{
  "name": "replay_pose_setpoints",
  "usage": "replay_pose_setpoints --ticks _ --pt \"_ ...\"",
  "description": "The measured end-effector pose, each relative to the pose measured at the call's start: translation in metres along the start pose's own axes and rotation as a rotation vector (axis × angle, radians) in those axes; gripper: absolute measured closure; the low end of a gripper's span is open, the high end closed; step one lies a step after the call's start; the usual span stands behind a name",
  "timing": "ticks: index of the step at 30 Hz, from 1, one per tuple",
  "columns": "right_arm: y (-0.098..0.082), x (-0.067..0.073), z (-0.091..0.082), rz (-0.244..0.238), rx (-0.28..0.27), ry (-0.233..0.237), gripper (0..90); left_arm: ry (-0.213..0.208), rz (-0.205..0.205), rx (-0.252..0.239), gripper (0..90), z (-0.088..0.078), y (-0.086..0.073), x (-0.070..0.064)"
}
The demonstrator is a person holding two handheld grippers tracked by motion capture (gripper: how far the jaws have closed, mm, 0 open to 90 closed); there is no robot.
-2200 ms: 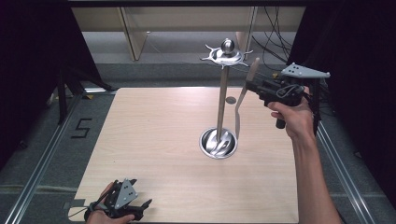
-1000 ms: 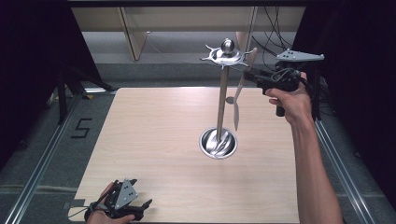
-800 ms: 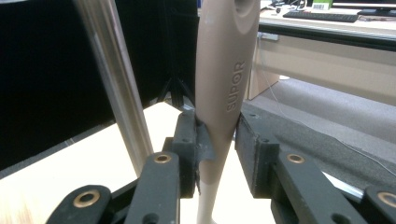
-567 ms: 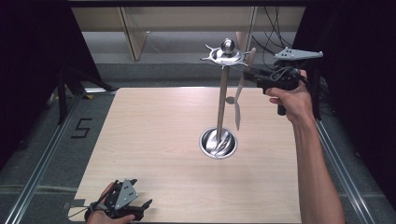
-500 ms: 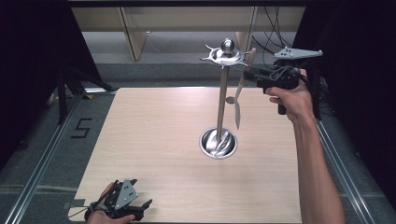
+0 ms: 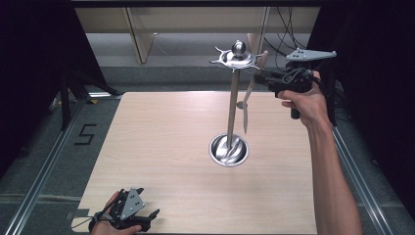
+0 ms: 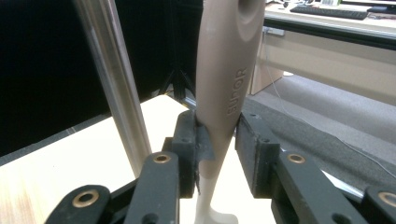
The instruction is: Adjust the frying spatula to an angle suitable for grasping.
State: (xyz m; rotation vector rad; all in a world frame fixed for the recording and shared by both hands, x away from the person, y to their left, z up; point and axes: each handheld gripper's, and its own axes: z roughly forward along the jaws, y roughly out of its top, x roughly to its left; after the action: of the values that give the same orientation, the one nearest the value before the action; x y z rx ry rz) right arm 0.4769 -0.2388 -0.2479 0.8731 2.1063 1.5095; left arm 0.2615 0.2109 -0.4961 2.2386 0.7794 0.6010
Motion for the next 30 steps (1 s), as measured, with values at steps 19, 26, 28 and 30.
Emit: replay_pose_setpoints --ticks 19,26,28,30 --pt "-0.0021 0.0024 0.0 0.005 -0.04 -0.008 68.6 -0.001 0.002 0.003 15.9 0.0003 -0.0002 0.0006" --pt "-0.0016 0.0034 -0.0016 -0.002 -0.034 -0.029 69.7 -0.002 0.003 0.005 15.9 0.0006 -0.0002 0.0004" --pt "-0.0017 0.0025 -0.0026 0.005 -0.031 -0.037 70.2 -0.004 0.004 0.006 15.9 0.0006 -0.0002 0.0001" --pt "-0.0017 0.0028 -0.0028 0.008 -0.025 -0.042 69.2 -0.007 0.007 0.008 15.9 0.0006 -0.0001 0.0"
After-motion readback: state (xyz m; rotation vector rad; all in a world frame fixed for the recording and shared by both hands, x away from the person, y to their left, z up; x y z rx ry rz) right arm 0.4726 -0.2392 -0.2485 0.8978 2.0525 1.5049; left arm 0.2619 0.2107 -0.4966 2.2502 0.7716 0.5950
